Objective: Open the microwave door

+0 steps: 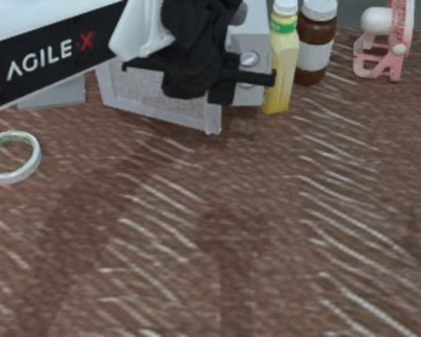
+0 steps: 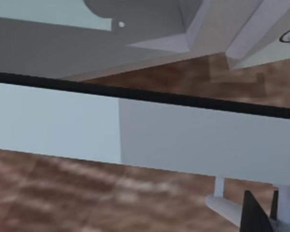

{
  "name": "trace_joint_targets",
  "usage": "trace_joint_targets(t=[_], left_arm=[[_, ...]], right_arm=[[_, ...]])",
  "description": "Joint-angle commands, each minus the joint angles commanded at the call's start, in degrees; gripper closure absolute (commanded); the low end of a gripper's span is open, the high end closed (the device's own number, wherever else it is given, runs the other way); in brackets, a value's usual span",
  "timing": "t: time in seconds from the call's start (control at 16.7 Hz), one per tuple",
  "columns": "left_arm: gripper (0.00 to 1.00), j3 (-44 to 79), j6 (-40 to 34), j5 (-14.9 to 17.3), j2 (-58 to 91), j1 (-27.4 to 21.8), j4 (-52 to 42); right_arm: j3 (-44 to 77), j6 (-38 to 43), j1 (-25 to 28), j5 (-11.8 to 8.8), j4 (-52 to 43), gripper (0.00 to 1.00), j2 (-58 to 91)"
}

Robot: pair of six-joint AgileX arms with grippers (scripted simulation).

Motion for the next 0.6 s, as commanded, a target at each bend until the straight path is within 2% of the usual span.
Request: trace_joint_targets(t=[0.36, 0.6], left_arm=[[1.0, 0.0, 0.0, 0.0, 0.0, 0.0, 0.0], [1.0, -1.77, 1.54, 1.13, -1.4, -0.02, 0.89]], right_arm=[[0.0, 0.0, 0.0, 0.0, 0.0, 0.0, 0.0], [0.0, 0.0, 0.0, 0.0, 0.0, 0.0, 0.0]])
